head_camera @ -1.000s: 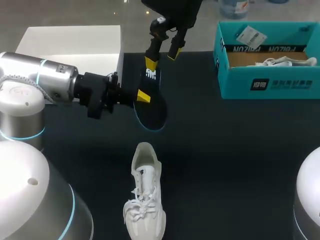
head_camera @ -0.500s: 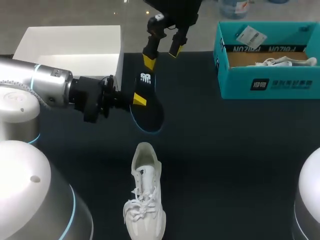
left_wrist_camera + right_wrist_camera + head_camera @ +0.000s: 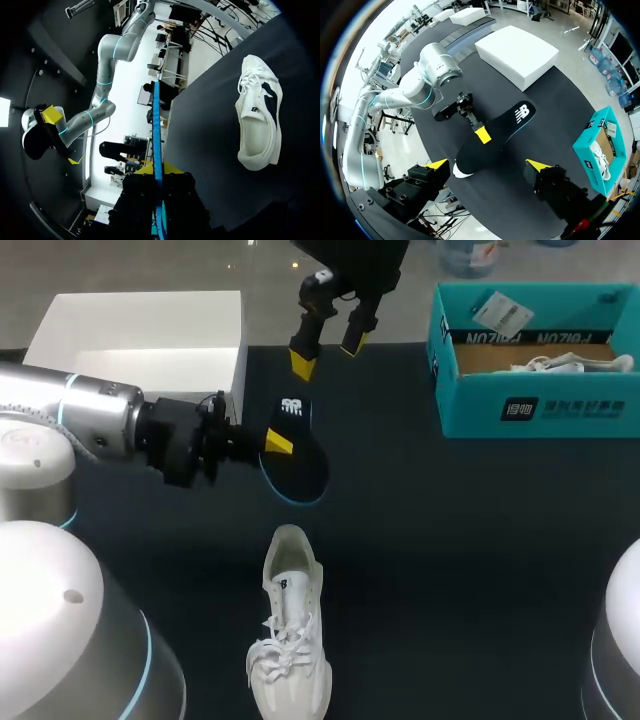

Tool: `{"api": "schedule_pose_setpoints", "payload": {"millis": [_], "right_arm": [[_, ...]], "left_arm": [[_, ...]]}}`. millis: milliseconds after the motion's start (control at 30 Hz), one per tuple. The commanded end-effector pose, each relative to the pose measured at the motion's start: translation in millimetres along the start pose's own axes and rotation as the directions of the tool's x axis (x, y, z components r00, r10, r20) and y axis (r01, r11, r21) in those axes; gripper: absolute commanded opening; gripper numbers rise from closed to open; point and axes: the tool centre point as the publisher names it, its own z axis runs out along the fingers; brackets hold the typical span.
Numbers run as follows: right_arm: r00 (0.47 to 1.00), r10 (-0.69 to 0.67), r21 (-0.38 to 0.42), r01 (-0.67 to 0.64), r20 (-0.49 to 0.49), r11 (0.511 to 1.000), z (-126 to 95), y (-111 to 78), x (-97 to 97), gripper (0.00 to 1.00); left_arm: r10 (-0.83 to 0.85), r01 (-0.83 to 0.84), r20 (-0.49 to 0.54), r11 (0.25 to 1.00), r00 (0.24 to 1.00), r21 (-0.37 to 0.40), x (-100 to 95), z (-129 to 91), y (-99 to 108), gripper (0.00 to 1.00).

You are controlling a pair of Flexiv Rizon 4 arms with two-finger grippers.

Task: Take the shoe out of the shoebox, open the shoe tongue, remove and reinsert the insole, then place the shoe into the shoebox

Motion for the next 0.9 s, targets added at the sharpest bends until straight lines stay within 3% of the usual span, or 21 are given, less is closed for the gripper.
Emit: {"api": "schedule_pose_setpoints", "payload": {"millis": [33, 300, 433, 900], "right_arm": [[1.000, 0.002, 0.000, -0.002, 0.002, 1.000, 0.7, 0.3, 0.1, 1.00], [1.000, 0.002, 0.000, -0.002, 0.002, 1.000, 0.7, 0.3, 0.1, 1.00], [1.000, 0.002, 0.000, -0.002, 0.002, 1.000, 0.7, 0.3, 0.1, 1.00], [1.000, 0.002, 0.000, -0.002, 0.002, 1.000, 0.7, 0.3, 0.1, 1.00]], "left_arm": [[-0.400, 0.388, 0.009, 0.894, 0.916, 0.226, -10.6, -14.5, -2.8, 0.00], [-0.584, 0.555, 0.035, 0.788, 0.811, 0.266, -10.5, -20.2, -10.8, 0.00], [-0.535, 0.509, 0.047, 0.824, 0.843, 0.250, -11.7, -18.4, -18.4, 0.00], [-0.535, 0.509, 0.047, 0.824, 0.843, 0.250, -11.7, -18.4, -18.4, 0.00]]}}
